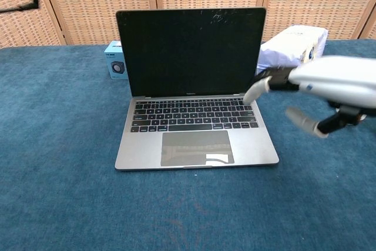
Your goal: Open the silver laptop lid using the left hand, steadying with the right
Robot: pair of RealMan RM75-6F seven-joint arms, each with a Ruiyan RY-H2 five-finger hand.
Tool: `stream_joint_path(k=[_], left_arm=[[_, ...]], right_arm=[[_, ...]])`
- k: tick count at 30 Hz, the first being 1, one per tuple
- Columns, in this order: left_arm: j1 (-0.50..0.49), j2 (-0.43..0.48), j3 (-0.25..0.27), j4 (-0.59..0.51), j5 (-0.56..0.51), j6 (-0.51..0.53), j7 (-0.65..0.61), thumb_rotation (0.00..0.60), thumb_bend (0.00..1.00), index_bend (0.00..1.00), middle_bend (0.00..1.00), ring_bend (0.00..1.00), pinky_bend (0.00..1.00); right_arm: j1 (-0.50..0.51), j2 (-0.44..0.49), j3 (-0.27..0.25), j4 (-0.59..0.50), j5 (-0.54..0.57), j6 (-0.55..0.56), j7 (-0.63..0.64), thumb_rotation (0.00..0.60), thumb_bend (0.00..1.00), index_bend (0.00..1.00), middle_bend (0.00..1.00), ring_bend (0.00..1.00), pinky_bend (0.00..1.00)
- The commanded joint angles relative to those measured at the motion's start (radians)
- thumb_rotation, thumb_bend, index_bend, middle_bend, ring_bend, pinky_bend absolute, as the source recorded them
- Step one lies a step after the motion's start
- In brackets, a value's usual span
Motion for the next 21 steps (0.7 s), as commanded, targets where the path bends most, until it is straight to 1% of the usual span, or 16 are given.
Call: stream_joint_path(k=[1, 5, 7, 10, 13, 15, 17, 18, 19, 21], left_arm=[[0.088, 0.123, 0.0, -0.103, 0.003, 0.063, -0.045, 0.6, 0.15, 0.0, 0.0, 0.0, 0.0], [0.177, 0.198, 0.03, -0.131, 0.006, 0.119, -0.123, 0.6, 0.15, 0.0, 0.0, 0.0, 0.0], [0.225, 0.223, 0.051, -0.143, 0.016, 0.154, -0.187, 0.6, 0.15, 0.0, 0.0, 0.0, 0.0], [0.312, 0.234, 0.091, -0.15, 0.029, 0.224, -0.303, 0.6, 0.15, 0.0, 0.0, 0.0, 0.0], [0.4, 0.228, 0.148, -0.129, 0.016, 0.266, -0.356, 0.6, 0.15, 0.0, 0.0, 0.0, 0.0], [0.45, 0.218, 0.178, -0.115, 0.003, 0.287, -0.377, 0.6, 0.11, 0.0, 0.0, 0.0, 0.0], [0.494, 0.21, 0.206, -0.1, -0.02, 0.3, -0.379, 0.6, 0.05, 0.0, 0.0, 0.0, 0.0], [0.522, 0.203, 0.22, -0.085, -0.037, 0.312, -0.365, 0.6, 0.03, 0.0, 0.0, 0.0, 0.0], [0.536, 0.199, 0.23, -0.077, -0.044, 0.318, -0.357, 0.6, 0.01, 0.0, 0.0, 0.0, 0.0], [0.601, 0.176, 0.269, -0.056, -0.07, 0.345, -0.344, 0.6, 0.0, 0.0, 0.0, 0.0, 0.0]], right_arm=[[-0.052, 0.055, 0.022, 0.015, -0.019, 0.103, 0.041, 0.6, 0.78, 0.19, 0.13, 0.04, 0.19], [-0.117, 0.064, 0.044, 0.106, 0.013, 0.21, 0.105, 0.6, 0.77, 0.19, 0.13, 0.04, 0.19], [-0.15, 0.059, 0.052, 0.159, 0.042, 0.248, 0.155, 0.6, 0.76, 0.19, 0.13, 0.04, 0.19], [-0.207, 0.036, 0.063, 0.239, 0.089, 0.302, 0.256, 0.6, 0.69, 0.19, 0.13, 0.04, 0.19], [-0.265, 0.021, 0.064, 0.283, 0.109, 0.366, 0.328, 0.6, 0.49, 0.19, 0.11, 0.01, 0.18], [-0.301, 0.022, 0.057, 0.287, 0.107, 0.407, 0.367, 0.6, 0.24, 0.18, 0.06, 0.0, 0.14], [-0.33, 0.03, 0.046, 0.281, 0.101, 0.436, 0.375, 0.6, 0.06, 0.14, 0.02, 0.0, 0.09], [-0.346, 0.035, 0.038, 0.275, 0.099, 0.45, 0.374, 0.6, 0.01, 0.11, 0.0, 0.0, 0.06], [-0.354, 0.037, 0.035, 0.27, 0.098, 0.457, 0.373, 0.6, 0.0, 0.08, 0.0, 0.0, 0.04], [-0.391, 0.052, 0.017, 0.236, 0.095, 0.486, 0.369, 0.6, 0.0, 0.03, 0.0, 0.0, 0.01]])
